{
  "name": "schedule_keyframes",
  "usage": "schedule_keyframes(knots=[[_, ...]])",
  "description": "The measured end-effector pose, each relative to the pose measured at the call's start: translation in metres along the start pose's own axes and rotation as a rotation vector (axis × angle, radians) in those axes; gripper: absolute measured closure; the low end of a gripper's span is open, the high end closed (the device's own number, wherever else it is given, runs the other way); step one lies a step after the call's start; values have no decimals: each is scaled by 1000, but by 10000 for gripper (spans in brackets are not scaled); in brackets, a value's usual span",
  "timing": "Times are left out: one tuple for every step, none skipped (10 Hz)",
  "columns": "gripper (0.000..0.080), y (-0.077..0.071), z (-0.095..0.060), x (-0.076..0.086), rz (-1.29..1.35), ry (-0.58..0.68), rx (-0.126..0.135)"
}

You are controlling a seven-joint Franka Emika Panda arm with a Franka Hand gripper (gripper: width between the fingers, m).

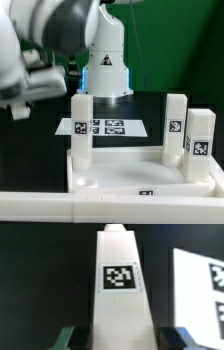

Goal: Assemble desk

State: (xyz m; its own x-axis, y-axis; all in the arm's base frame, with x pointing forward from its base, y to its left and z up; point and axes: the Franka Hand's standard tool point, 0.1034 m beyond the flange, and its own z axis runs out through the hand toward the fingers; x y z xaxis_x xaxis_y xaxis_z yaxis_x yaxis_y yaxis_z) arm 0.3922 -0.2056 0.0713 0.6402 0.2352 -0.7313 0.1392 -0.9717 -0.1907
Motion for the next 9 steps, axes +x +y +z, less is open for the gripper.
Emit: schedule_keyframes(knots=[[512,0,8,2,11,-11,4],[511,2,10,6,7,-21,-1],[511,2,9,6,7,-18,-1],[511,3,7,8,7,0,-9],[511,0,-8,12,-5,25,-25],[511,-4,-29,9,-23,69,-36],[511,-7,-50,0,-24,124,-44],[511,-9,-62,-8,-21,165,-48],[511,-5,-63,-2,-23,238,-59]])
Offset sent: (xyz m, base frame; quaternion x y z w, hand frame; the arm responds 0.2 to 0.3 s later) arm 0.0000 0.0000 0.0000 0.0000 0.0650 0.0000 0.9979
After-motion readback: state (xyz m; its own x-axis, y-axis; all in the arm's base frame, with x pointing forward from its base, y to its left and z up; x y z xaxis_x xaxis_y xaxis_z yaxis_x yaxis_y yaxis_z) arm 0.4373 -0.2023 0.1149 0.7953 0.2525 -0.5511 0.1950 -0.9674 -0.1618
